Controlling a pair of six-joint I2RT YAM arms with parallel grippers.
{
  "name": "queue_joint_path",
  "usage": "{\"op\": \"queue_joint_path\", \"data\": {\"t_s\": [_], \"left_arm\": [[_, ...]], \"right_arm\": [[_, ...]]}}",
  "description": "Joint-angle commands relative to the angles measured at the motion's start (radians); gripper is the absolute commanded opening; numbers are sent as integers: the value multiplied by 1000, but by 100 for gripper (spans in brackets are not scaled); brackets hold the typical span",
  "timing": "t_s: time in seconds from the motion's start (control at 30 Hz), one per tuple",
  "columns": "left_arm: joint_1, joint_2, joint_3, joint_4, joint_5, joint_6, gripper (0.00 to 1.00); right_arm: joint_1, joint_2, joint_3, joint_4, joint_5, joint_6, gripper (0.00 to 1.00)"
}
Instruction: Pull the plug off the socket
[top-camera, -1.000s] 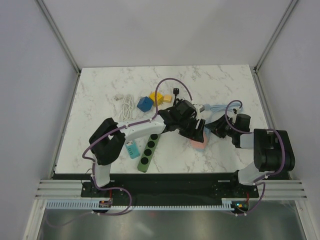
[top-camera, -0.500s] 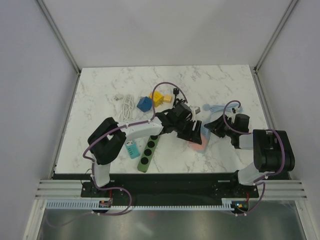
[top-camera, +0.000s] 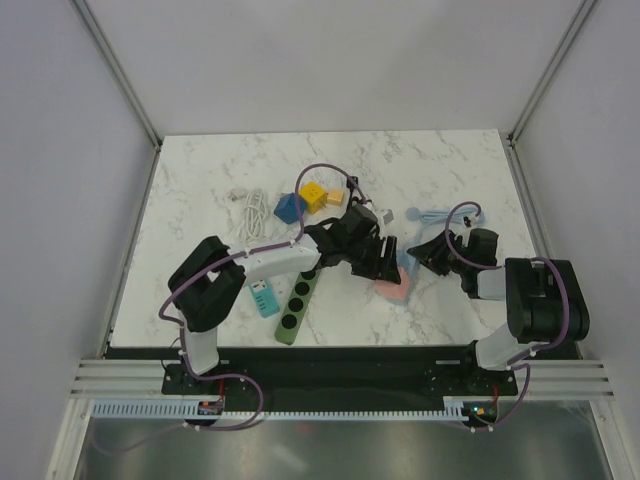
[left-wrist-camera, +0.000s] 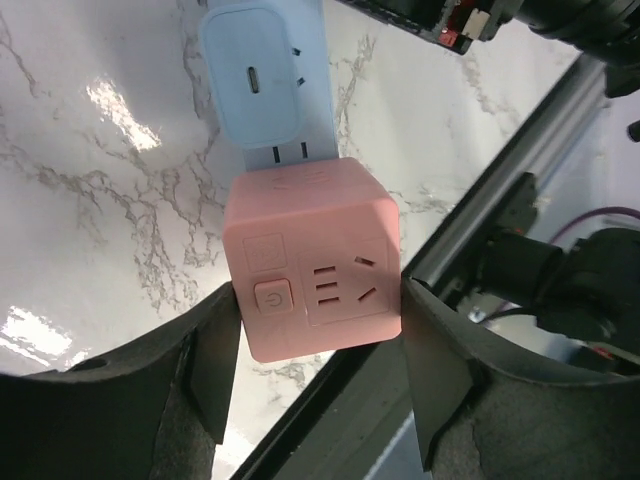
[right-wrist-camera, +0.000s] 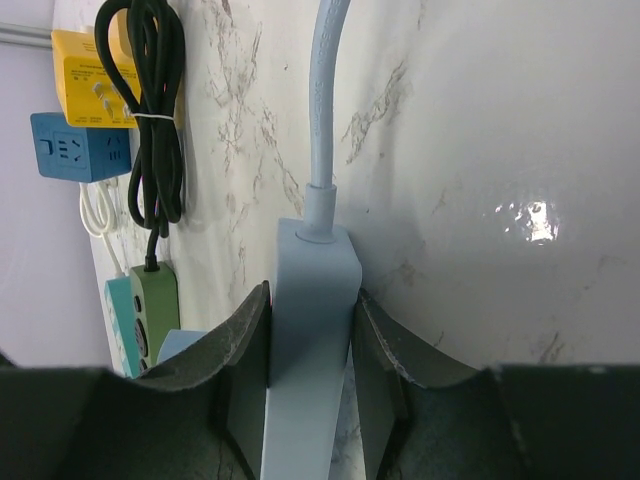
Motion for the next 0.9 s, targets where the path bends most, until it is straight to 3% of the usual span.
{"op": "queue_joint_path", "data": {"t_s": [0.0, 0.37, 0.6, 0.77, 0.87], "left_arm": [[-51, -85, 118, -129, -240, 173, 2], [-57, -105, 98, -139, -259, 176, 2], [50, -131, -51, 153, 60, -61, 2], [69, -140, -94, 208, 97, -107, 2], [64, -178, -85, 141, 36, -68, 2]], "right_arm": [[1, 4, -14, -2, 2, -80, 0], [-1, -11, -12, -25, 27, -89, 0], [-5, -5, -12, -27, 21, -84, 0], [-10, -13, -14, -33, 27, -87, 0], [-11, -13, -15, -31, 25, -83, 0]]}}
